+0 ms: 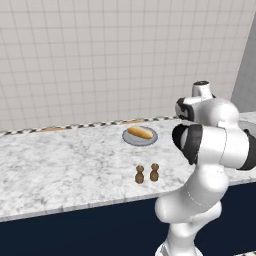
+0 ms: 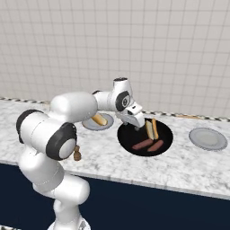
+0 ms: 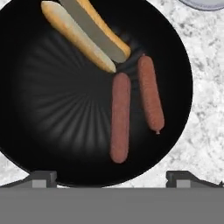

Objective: Place one bun and one sausage from the bowl on each plate.

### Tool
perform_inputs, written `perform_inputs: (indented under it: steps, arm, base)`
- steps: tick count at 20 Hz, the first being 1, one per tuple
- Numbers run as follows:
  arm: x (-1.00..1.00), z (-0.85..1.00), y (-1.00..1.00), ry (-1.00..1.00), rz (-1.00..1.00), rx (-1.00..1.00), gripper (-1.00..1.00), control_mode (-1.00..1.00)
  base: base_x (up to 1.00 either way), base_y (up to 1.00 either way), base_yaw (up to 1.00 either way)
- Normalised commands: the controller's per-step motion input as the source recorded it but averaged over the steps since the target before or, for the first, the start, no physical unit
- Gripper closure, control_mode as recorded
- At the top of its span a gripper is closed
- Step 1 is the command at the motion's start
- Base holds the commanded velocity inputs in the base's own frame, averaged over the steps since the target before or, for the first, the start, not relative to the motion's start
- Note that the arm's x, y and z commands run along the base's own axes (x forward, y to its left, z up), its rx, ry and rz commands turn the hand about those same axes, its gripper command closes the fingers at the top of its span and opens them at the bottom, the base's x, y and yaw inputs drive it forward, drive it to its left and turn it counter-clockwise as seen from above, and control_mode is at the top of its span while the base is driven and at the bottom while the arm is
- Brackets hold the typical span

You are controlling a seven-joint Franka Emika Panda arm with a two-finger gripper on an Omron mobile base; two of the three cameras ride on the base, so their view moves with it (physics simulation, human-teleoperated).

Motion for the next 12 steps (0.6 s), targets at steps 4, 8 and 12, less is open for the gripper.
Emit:
perform_inputs:
  steps: [4,8,12]
  arm:
    - [-0.09,-1.00,-0.66,-0.05,-0.29,0.06,-1.00,-1.00]
    - [0.22,-0.47,-0.12,0.08,-0.08,0.05,-1.00,-1.00]
    - [0.34,-0.31,0.01,0.00,0.00,0.00,-1.00,-1.00]
  base:
    - [0.00,0.00,0.00]
    - [0.00,0.00,0.00]
    - [0.00,0.00,0.00]
